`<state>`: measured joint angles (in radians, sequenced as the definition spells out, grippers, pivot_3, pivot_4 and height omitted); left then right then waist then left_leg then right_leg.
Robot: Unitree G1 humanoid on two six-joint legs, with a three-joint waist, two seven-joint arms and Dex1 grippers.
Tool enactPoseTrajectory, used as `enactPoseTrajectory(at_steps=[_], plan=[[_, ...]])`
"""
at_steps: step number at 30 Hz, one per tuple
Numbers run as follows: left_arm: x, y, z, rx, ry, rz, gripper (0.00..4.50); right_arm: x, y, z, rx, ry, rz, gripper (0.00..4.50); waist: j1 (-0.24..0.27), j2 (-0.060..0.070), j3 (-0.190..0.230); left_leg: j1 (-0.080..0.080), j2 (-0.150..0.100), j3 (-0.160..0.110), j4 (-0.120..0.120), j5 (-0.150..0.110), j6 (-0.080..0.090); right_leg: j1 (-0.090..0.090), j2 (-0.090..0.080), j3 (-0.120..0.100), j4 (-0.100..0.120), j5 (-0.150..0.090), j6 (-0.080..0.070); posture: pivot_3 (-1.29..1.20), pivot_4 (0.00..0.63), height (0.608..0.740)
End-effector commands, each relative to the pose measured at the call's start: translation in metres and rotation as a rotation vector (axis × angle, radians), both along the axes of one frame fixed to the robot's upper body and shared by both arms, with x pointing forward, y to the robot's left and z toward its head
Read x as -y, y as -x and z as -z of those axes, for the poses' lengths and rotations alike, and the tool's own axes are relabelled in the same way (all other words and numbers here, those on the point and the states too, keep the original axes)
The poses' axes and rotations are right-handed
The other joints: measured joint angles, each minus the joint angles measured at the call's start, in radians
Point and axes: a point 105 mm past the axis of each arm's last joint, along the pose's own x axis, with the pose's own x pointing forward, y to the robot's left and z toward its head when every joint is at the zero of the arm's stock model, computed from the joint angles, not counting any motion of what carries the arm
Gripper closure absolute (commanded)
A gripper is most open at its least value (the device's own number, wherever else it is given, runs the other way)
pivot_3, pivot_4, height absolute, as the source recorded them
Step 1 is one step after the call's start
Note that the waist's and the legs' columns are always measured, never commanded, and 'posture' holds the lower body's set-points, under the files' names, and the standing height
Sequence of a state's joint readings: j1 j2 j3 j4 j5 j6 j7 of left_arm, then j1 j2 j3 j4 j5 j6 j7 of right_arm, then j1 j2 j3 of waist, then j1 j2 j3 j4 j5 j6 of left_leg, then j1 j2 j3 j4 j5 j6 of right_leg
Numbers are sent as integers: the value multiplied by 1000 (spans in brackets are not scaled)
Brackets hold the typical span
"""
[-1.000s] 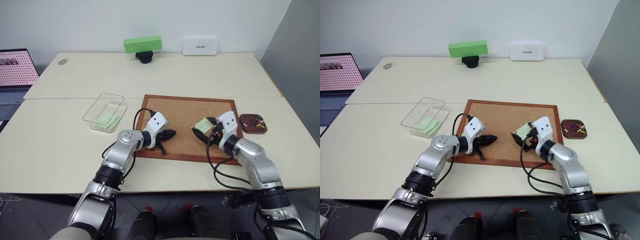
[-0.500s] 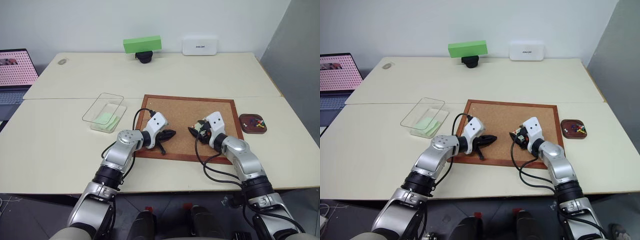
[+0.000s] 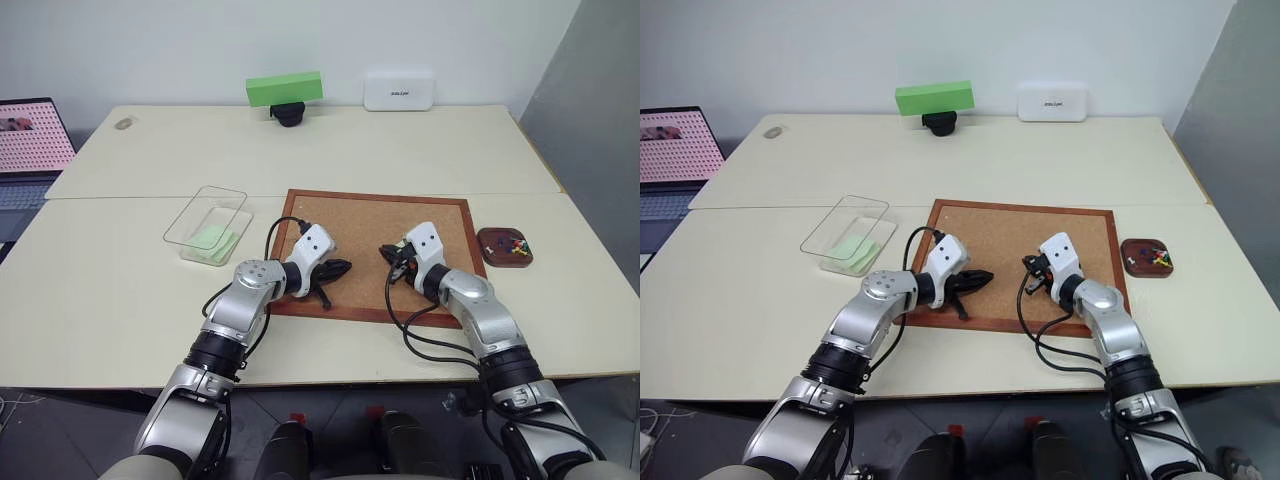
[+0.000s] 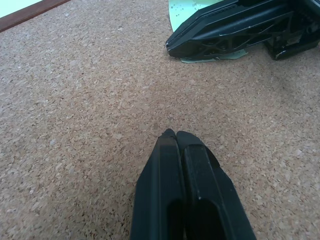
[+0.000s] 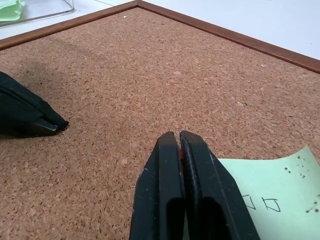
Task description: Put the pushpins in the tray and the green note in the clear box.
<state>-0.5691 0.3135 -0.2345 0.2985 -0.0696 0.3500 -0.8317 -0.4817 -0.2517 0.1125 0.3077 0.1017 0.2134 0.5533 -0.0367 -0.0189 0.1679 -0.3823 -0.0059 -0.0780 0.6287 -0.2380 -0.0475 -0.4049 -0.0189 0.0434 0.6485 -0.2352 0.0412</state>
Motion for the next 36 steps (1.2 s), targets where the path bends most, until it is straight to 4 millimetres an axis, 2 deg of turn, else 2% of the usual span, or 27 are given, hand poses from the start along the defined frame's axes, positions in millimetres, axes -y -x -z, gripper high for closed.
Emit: enactPoseTrajectory(at_steps=[1,7,12,16,20,22,24,25,27,30,32,34,36], plan=[[-5,6,22,-77,-52,-13,4500,-1,0,-29,95,-66,-22,4468,0,0,0,0,0,0,0,0,0,0,0,0,0,0,0,0,150,740],[-6,6,23,-79,-50,-19,4500,9,1,-73,221,-138,-4,4468,1,0,0,-1,0,0,0,0,0,0,0,0,0,0,0,0,150,740],[-4,7,26,-84,-50,-13,4500,5,4,-101,268,-191,-13,4468,1,0,0,0,0,0,0,0,0,0,0,0,0,0,1,0,150,740],[-1,4,21,-53,-28,-25,4500,6,2,-106,265,-222,10,4468,2,0,0,0,0,0,0,0,0,0,0,0,0,0,0,0,150,740],[4,-7,-10,-42,167,-98,4500,6,2,-108,262,-231,14,4468,5,0,0,-1,0,0,0,0,0,0,0,0,0,0,0,0,150,740],[4,-15,-33,-88,332,-145,4105,5,4,-106,261,-207,-4,4500,5,0,0,-1,-1,0,0,0,0,0,-1,0,0,0,0,0,150,740],[1,-19,-48,-106,412,-163,3910,6,5,-105,258,-201,0,4500,4,-1,1,-3,0,-1,1,0,0,-1,-1,-1,0,0,0,0,150,740],[1,-17,-51,-113,429,-156,3595,8,4,-106,259,-207,10,4500,4,-1,1,-3,0,-1,1,0,0,-2,-1,-1,0,0,0,0,150,740],[5,-11,-53,-127,441,-132,3329,10,2,-107,260,-216,26,4500,3,-1,1,-3,0,-2,0,0,0,-2,0,-2,0,0,0,0,150,740],[13,-3,-53,-149,470,-104,2664,8,1,-109,262,-223,28,4500,2,-1,1,-3,0,-1,0,0,0,-2,0,-1,0,2,-2,0,150,740],[15,-4,-60,-186,545,-120,2388,5,4,-107,266,-206,7,4500,3,-1,1,-3,0,-1,0,0,0,-2,0,-1,0,2,-4,0,150,740],[15,-8,-71,-223,614,-127,1943,-3,12,-100,294,-95,-73,4500,4,-1,1,-3,0,-1,0,0,0,-2,0,-1,0,2,-4,0,150,740],[14,-11,-75,-228,610,-126,1556,-9,25,-83,344,112,-199,4500,3,-1,1,-4,-1,-1,1,0,0,-2,-1,-1,-1,2,-3,0,150,740]])
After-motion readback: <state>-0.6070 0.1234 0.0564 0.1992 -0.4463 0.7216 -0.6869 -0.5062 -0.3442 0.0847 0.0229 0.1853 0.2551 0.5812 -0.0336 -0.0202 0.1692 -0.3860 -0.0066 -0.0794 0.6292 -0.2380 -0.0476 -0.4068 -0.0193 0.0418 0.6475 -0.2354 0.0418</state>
